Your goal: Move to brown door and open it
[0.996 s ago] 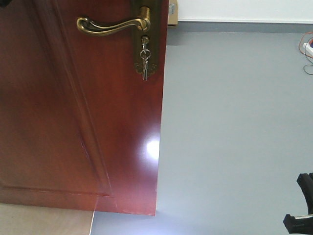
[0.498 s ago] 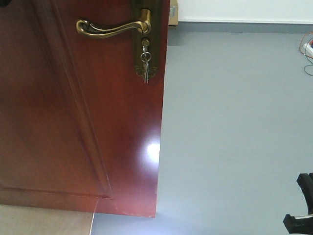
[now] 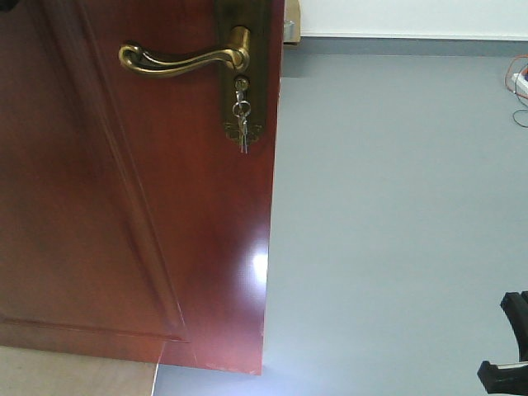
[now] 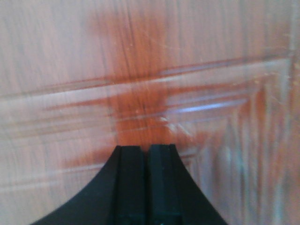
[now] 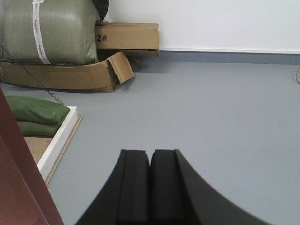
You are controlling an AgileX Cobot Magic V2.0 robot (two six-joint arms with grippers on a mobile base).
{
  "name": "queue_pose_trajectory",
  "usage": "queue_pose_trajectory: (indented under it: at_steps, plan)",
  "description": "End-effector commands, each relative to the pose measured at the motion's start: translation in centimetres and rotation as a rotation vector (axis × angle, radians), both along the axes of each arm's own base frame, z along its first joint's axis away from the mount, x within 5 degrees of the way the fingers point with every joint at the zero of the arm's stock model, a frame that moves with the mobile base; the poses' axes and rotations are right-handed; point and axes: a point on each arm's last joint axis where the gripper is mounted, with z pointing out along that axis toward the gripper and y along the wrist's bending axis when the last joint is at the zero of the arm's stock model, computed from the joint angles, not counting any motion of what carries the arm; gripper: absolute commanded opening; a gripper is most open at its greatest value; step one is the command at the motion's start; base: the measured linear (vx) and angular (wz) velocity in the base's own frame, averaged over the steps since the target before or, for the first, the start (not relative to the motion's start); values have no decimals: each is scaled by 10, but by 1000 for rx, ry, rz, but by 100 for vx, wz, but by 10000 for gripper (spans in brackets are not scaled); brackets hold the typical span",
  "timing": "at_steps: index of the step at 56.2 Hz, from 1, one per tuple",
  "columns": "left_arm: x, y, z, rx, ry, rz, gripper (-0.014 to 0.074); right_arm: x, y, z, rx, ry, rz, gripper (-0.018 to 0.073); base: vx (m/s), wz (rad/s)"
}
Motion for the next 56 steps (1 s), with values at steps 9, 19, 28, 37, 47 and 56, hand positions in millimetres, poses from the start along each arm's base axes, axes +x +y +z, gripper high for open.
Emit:
queue_pose_trajectory:
  at_steps: [9,19,28,37,47,56]
  plan:
    - [-5,4,18,-20,-75,37,-3,2,0,6,-7,-82,-1,0,0,0]
    - [-5,4,18,-20,-75,37,-3,2,0,6,-7,-82,-1,0,0,0]
    - [-5,4,18,-20,-75,37,-3,2,0,6,-7,-82,-1,0,0,0]
    - [-5,4,18,-20,-76,38,-3,2,0,6,-7,-82,-1,0,0,0]
    - [-5,2,19,133,-109,28,-3,2,0,6,-7,-79,-1,0,0,0]
    - [-6,-1,21,78,-126,-6,-3,2,0,6,-7,-79,-1,0,0,0]
